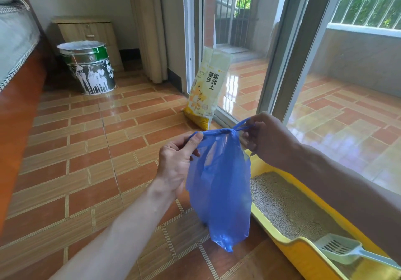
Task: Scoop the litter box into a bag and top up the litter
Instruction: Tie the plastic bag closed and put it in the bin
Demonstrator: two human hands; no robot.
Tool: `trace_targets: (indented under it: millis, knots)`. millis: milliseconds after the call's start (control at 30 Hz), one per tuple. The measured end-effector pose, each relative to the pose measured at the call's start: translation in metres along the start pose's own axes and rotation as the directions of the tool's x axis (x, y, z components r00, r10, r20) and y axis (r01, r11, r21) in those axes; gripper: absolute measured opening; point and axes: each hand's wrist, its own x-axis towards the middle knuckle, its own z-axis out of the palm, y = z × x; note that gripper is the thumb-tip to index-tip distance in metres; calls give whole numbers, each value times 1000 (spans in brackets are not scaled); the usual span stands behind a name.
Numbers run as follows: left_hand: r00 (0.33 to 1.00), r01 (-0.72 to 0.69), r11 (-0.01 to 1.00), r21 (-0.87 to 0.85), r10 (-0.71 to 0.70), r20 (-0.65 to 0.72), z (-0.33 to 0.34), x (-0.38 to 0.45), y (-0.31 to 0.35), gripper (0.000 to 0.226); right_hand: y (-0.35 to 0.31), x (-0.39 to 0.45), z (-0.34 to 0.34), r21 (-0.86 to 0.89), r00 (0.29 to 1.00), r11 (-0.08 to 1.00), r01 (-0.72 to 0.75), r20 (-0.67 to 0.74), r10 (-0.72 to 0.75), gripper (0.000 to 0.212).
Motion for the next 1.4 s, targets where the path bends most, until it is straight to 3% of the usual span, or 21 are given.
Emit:
trace_targets:
  millis: [167, 267, 500, 667, 1100, 1400]
  knots:
    - [973, 232, 924, -304, -214, 91, -5, 2, 10, 26, -2, -8, -10, 136, 989, 987, -86, 129, 69, 15]
    - [954, 296, 890, -347, -259, 148, -8, 3, 18, 35, 3, -11, -14, 180, 987, 978, -109, 135, 85, 17]
    - [956, 294, 927, -234, -285, 71, -27, 10, 12, 45, 9, -7, -21, 159, 991, 980, -119, 75, 108, 19]
    - [927, 371, 918, -138, -357, 114, -47, 8, 4, 43, 19, 3, -39, 124, 990, 983, -137, -4, 138, 17]
    - [874, 483, 870, -101, -485, 6, -83, 11, -29, 49, 40, 13, -89, 114, 959, 981, -159, -220, 181, 16]
    - [842, 536, 844, -27, -537, -54, -98, 9, -49, 51, 52, 6, -105, 87, 936, 976, -200, -277, 217, 15]
